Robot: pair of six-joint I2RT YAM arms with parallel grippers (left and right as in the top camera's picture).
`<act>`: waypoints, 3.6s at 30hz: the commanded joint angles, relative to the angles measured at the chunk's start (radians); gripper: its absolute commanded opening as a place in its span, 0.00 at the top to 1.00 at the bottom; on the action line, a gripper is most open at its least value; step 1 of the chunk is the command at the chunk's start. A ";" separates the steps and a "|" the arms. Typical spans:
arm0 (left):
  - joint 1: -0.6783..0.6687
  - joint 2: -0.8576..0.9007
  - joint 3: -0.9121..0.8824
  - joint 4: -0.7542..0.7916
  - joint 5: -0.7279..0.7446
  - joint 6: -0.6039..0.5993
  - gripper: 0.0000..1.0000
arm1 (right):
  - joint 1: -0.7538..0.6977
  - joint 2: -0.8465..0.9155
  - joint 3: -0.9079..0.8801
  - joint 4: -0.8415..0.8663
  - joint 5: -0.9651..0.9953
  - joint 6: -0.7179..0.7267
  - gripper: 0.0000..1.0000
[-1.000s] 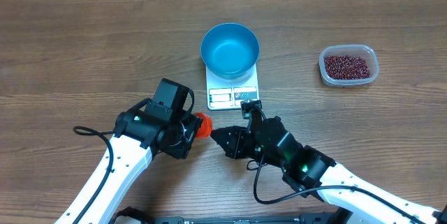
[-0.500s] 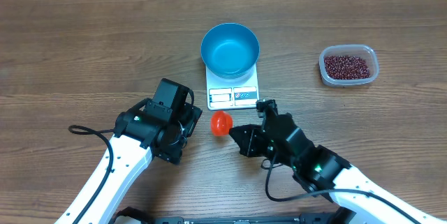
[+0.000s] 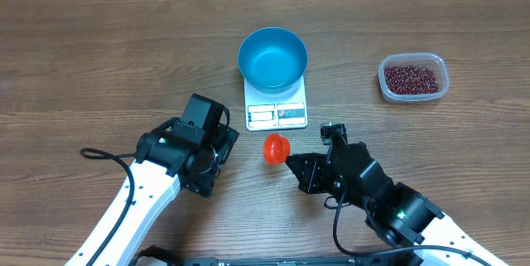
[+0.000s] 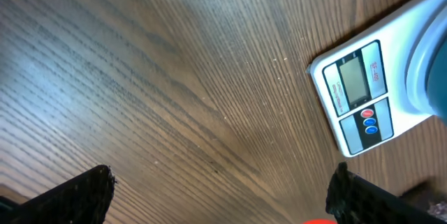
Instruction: Scoop item into bowl and weigh 150g on scale
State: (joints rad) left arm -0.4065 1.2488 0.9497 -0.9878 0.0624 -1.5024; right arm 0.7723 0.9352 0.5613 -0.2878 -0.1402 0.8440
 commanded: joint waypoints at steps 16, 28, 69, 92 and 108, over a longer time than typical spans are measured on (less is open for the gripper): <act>0.091 0.008 0.135 0.091 -0.024 0.904 0.00 | -0.005 -0.016 0.025 -0.014 0.016 -0.008 0.96; 0.093 0.008 0.200 0.013 -0.024 1.282 0.00 | -0.005 -0.016 0.025 -0.013 0.017 -0.008 0.96; 0.094 0.008 0.200 0.015 0.184 1.858 0.00 | -0.245 -0.236 0.087 -0.350 0.007 -0.251 0.96; 0.094 -0.002 0.213 0.007 0.137 1.817 0.00 | -0.245 -0.236 0.087 -0.351 0.008 -0.247 0.96; 0.094 -0.001 0.338 -0.100 0.148 1.839 0.00 | -0.245 -0.235 0.087 -0.351 0.008 -0.247 0.96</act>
State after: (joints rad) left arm -0.3180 1.2510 1.2659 -1.0859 0.2050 0.3294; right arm 0.5350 0.7097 0.6136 -0.6430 -0.1303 0.6090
